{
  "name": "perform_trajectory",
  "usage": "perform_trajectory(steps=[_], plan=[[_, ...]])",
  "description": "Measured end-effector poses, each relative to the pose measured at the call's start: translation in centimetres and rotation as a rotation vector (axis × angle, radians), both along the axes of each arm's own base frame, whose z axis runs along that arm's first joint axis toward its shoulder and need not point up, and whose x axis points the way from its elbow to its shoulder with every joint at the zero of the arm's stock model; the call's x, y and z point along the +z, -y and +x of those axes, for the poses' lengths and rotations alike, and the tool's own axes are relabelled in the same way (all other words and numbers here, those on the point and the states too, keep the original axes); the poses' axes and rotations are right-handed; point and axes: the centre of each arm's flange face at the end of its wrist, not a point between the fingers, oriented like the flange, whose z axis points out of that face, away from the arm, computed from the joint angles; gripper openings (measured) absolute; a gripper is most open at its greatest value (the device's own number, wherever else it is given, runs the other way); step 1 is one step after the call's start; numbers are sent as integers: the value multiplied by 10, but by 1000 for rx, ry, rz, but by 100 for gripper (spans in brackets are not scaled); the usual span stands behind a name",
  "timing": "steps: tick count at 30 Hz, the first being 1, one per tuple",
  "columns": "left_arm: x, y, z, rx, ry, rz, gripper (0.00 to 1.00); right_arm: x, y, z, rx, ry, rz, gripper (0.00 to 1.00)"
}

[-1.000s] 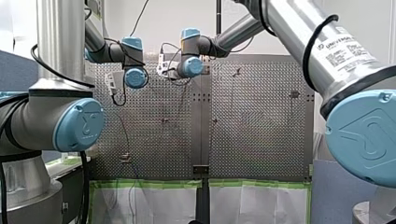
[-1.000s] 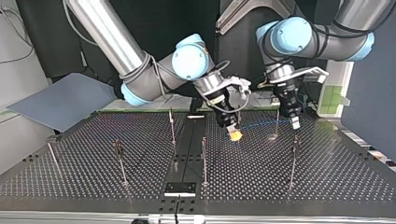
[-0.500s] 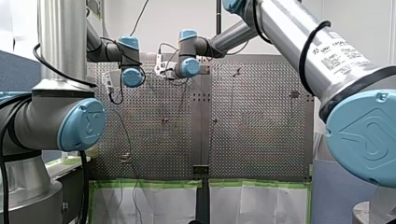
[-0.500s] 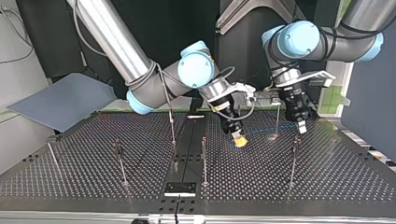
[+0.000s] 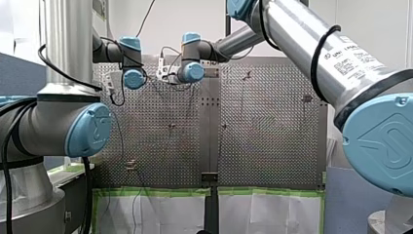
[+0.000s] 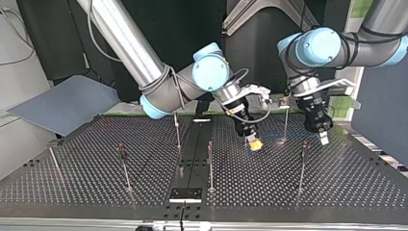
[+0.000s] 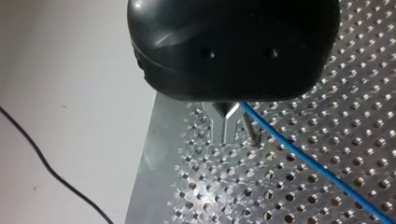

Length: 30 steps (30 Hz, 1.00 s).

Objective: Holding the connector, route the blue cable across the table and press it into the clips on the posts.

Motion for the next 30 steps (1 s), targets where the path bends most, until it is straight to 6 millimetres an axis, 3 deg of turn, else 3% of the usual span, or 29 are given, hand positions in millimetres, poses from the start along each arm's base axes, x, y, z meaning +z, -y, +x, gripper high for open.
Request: perform_trajectory(steps=[12, 23, 30], plan=[[-1, -15, 21, -19, 10, 11, 0, 19, 6, 1, -4, 31, -9, 0], [7, -31, 47, -46, 41, 19, 0, 14, 17, 2, -11, 31, -8, 0], [-1, -40, 65, -81, 40, 24, 0, 10, 20, 4, -13, 30, -7, 0]])
